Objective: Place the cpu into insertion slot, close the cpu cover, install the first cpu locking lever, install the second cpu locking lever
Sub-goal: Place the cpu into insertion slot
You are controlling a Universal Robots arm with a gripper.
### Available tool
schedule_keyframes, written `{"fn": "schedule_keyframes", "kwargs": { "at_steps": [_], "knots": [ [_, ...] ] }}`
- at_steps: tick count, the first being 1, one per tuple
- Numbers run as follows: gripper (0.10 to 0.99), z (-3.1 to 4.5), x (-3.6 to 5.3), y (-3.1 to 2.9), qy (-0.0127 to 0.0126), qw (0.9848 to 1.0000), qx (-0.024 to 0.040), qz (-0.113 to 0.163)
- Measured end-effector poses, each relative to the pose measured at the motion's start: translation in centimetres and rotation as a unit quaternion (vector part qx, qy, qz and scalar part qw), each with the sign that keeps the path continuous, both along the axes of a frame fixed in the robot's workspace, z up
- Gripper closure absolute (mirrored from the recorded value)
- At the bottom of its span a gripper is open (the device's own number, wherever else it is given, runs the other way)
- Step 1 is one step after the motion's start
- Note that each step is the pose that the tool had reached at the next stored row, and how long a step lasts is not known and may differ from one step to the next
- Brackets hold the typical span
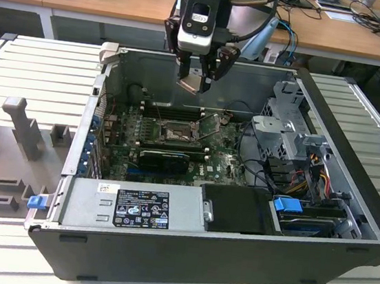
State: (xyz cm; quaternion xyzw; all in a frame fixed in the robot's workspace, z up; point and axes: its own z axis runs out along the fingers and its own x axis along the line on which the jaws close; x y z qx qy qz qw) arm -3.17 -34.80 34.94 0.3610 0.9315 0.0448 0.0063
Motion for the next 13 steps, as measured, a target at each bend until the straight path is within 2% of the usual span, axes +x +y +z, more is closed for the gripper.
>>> {"fn": "schedule_keyframes", "kwargs": {
  "at_steps": [13],
  "knots": [
    [0.561,-0.05,0.00,0.00,0.0000,0.9998,0.0000,-0.018]
  ]
}}
